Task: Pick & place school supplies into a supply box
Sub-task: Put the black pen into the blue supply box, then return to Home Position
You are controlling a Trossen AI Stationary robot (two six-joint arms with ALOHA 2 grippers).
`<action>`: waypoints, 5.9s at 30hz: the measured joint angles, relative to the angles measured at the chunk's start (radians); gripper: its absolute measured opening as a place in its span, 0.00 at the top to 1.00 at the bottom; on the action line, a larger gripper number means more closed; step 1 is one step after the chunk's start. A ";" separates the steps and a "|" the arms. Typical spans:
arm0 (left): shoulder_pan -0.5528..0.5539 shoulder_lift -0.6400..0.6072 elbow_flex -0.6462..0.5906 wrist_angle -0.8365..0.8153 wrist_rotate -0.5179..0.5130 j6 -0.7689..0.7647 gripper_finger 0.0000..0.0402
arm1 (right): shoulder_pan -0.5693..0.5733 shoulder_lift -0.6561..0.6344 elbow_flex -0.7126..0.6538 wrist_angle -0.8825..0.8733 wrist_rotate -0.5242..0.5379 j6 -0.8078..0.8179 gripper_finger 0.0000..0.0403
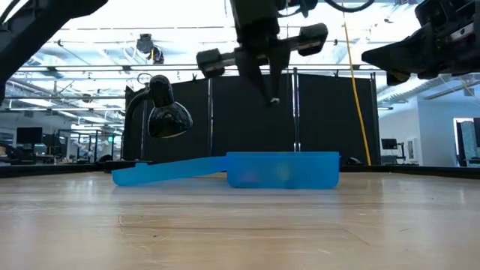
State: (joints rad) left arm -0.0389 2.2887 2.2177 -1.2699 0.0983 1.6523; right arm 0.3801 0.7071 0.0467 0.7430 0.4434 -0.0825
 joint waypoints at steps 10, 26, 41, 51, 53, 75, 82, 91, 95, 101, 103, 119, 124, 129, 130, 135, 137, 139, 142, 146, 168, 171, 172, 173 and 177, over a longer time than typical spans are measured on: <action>0.092 0.000 -0.095 0.160 0.078 0.044 0.95 | -0.014 0.000 0.000 0.003 0.000 -0.008 1.00; 0.101 0.000 -0.322 0.333 -0.023 0.115 0.95 | -0.014 0.000 0.000 -0.065 0.000 0.052 1.00; 0.103 -0.003 -0.378 0.375 -0.056 0.063 0.87 | -0.014 0.000 0.000 -0.063 0.000 0.054 1.00; 0.044 -0.058 -0.376 0.385 -0.193 0.054 0.74 | -0.014 0.000 0.000 -0.059 0.000 0.044 1.00; 0.028 -0.090 -0.376 0.386 -0.202 0.050 0.74 | -0.014 0.000 0.000 -0.059 0.000 0.042 1.00; 0.114 -1.140 -0.660 0.293 0.047 -1.259 0.99 | -0.014 0.000 0.000 0.011 -0.002 -0.050 1.00; 0.034 -1.557 -1.383 0.959 -0.135 -1.626 0.99 | -0.014 0.000 0.000 0.073 -0.136 -0.035 1.00; -0.044 -1.744 -1.955 1.649 -0.040 -1.656 0.99 | -0.062 0.000 0.000 0.129 -0.161 0.037 1.00; -0.094 -1.812 -2.026 1.667 -0.059 -1.564 0.99 | -0.094 0.000 0.000 0.128 -0.161 0.095 1.00; -0.122 -1.921 -2.040 1.504 -0.100 -1.443 1.00 | -0.119 -0.027 0.000 0.118 -0.210 0.119 1.00; -0.122 -1.967 -2.017 1.406 -0.100 -1.410 1.00 | -0.125 -0.054 0.000 0.093 -0.210 0.118 1.00; -0.008 -2.230 -2.012 1.175 0.035 -1.293 1.00 | -0.311 -0.389 0.001 -0.227 -0.430 0.079 1.00; 0.056 -2.217 -2.044 1.165 0.061 -1.319 1.00 | -0.473 -0.411 0.001 -0.336 -0.521 0.172 1.00; 0.089 -2.229 -2.127 1.235 0.065 -1.357 1.00 | -0.540 -0.413 0.001 -0.368 -0.528 0.168 1.00; 0.094 -2.233 -2.154 1.268 0.068 -1.365 1.00 | -0.539 -0.415 0.001 -0.368 -0.536 0.154 1.00; 0.102 -2.254 -2.204 1.309 0.069 -1.401 1.00 | -0.528 -0.463 0.000 -0.396 -0.553 0.153 1.00; 0.099 -2.263 -2.202 1.302 0.078 -1.395 1.00 | -0.521 -0.504 0.000 -0.425 -0.552 0.148 1.00; 0.093 -2.279 -2.196 1.292 0.081 -1.390 1.00 | -0.514 -0.554 0.000 -0.458 -0.552 0.146 1.00; 0.079 -2.284 -2.193 1.297 0.079 -1.384 1.00 | -0.502 -0.654 0.000 -0.533 -0.552 0.141 1.00; 0.061 -2.284 -2.195 1.281 0.009 -1.372 1.00 | -0.495 -0.705 0.000 -0.599 -0.549 0.134 1.00; 0.056 -2.274 -2.196 1.271 -0.030 -1.498 0.90 | -0.496 -0.704 0.000 -0.604 -0.522 0.097 1.00; 0.056 -2.274 -2.196 1.271 -0.030 -1.497 0.90 | -0.496 -0.704 0.000 -0.600 -0.522 0.097 1.00; 0.056 -2.274 -2.196 1.271 -0.030 -1.498 0.90 | -0.496 -0.704 -0.001 -0.598 -0.522 0.097 1.00; 0.056 -2.274 -2.196 1.271 -0.030 -1.498 0.90 | -0.496 -0.704 -0.001 -0.598 -0.522 0.097 1.00; 0.056 -2.274 -2.196 1.272 -0.029 -1.498 0.90 | -0.496 -0.704 -0.001 -0.598 -0.522 0.097 1.00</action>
State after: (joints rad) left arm 0.0170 0.0147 0.0219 0.0017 0.0689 0.1545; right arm -0.1158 0.0029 0.0460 0.1452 -0.0788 0.0143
